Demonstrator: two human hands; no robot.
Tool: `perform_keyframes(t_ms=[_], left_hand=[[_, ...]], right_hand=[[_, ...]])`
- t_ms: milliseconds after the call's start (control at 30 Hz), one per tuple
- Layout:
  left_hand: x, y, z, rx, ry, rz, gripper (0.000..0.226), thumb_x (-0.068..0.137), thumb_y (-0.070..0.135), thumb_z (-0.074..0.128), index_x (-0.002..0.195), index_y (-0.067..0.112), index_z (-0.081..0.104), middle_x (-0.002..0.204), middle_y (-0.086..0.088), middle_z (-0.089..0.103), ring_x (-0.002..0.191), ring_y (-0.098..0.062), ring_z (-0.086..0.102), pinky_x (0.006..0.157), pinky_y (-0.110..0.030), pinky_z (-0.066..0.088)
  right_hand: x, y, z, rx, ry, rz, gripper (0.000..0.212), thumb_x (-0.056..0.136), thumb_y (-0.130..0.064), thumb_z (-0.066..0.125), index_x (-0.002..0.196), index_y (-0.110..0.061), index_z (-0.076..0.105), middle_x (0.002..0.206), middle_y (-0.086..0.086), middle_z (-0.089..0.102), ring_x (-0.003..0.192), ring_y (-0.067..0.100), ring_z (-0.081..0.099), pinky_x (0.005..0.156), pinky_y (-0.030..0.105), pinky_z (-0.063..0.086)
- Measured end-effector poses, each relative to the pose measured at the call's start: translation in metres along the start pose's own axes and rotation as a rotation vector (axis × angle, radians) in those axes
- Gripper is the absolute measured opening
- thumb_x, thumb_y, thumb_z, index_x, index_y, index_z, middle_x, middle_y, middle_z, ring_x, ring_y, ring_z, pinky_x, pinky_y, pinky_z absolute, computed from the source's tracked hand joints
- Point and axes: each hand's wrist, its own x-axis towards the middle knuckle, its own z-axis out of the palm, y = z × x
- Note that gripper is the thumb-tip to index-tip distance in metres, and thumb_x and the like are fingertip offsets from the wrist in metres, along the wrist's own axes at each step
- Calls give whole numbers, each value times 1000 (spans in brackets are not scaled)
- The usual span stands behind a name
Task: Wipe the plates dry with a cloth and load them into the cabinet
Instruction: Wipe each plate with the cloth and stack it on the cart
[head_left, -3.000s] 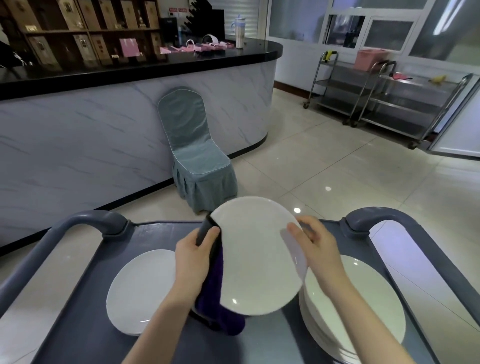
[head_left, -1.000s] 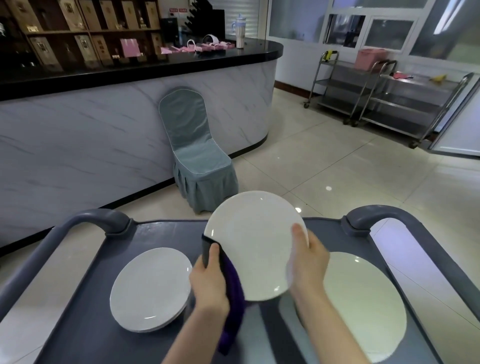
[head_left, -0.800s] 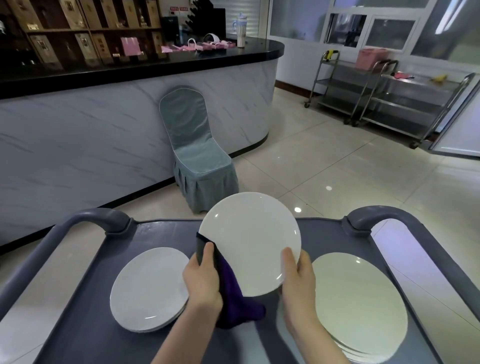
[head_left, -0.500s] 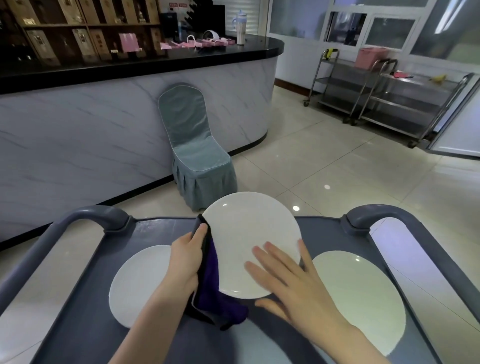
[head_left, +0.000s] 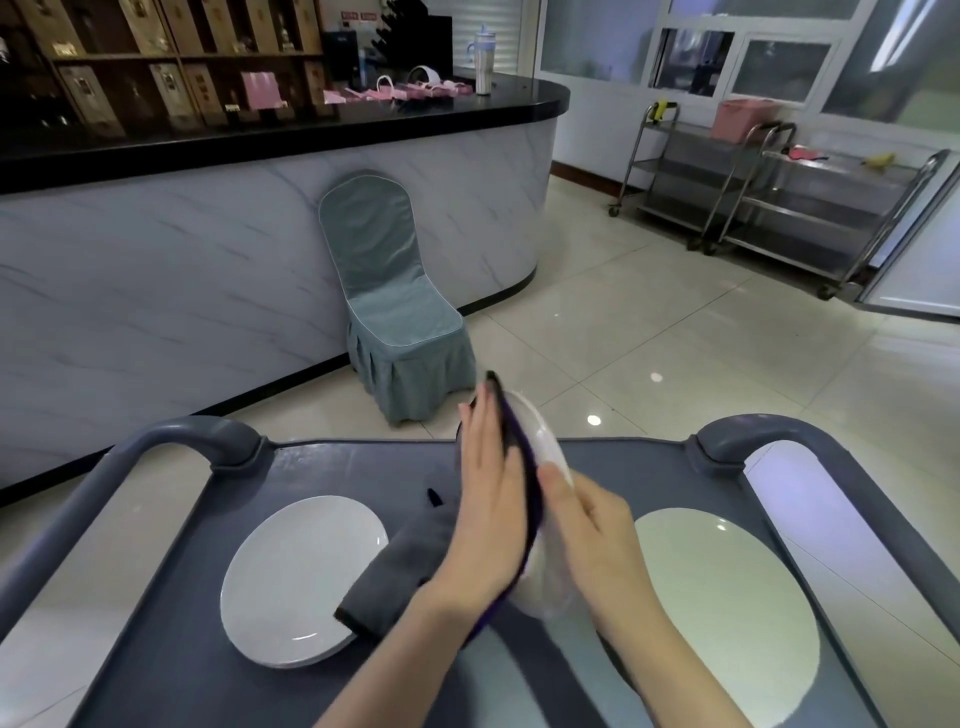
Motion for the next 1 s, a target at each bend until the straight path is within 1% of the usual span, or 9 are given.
perform_keyframes(t_ms=[67,167,367,500,600,767,833,900,1000], left_hand=[[-8,-9,10,285,-71,200,61,99,27,21,155,34,-2,164,22,-6,151,-3,-10,124,-40,3],[-11,-19,16,437,-138,298,69,93,23,22,154,40,-6,163,22,-8,151,-6,-12,124,-40,-2],[8,-23,7,95,-57,44,53,103,25,23,151,42,9,161,28,6,149,4,-4,125,-38,6],[-19,-24,23,424,-183,213,65,94,23,21,151,40,-4,161,28,-7,150,-2,-9,122,-29,-8],[-14,-20,22,377,-161,164,63,98,16,24,152,37,0,161,28,-6,150,-1,-9,123,-31,-5],[27,-14,-6,231,-161,37,50,103,27,20,151,40,16,158,26,13,147,7,-4,124,-31,2],[34,-23,-23,207,-182,20,45,108,24,21,149,43,16,154,32,12,148,5,0,121,-18,2],[27,-36,-39,186,-178,3,46,109,21,22,145,46,11,150,38,8,150,2,2,116,-8,3],[3,-56,-47,259,-224,76,53,106,25,23,154,37,2,161,29,0,150,0,-5,123,-25,2]], right_hand=[[7,-5,1,204,63,104,36,101,-35,52,75,-31,78,79,-11,76,75,0,71,64,10,49],[10,-9,1,347,119,210,33,102,-36,51,86,-40,80,94,-6,79,92,7,74,71,16,54],[1,11,6,184,202,288,37,100,-42,52,76,-24,75,72,-1,75,66,6,69,56,17,51],[13,5,3,268,244,273,33,102,-39,52,82,-38,79,87,-5,79,86,7,75,72,21,53],[13,10,3,229,205,277,34,102,-42,49,86,-39,79,90,-5,79,90,7,74,77,24,54],[-2,14,5,104,152,241,41,90,-41,63,58,-15,59,56,-7,60,54,9,52,53,18,42],[-1,10,-8,159,151,271,48,88,-41,65,63,-2,53,61,3,52,61,14,46,59,26,38],[4,4,-31,237,147,321,50,83,-44,67,75,5,63,71,8,59,67,17,52,65,30,41],[12,-4,-62,267,22,374,44,76,-49,67,89,-9,79,86,10,76,73,22,70,62,30,55]])
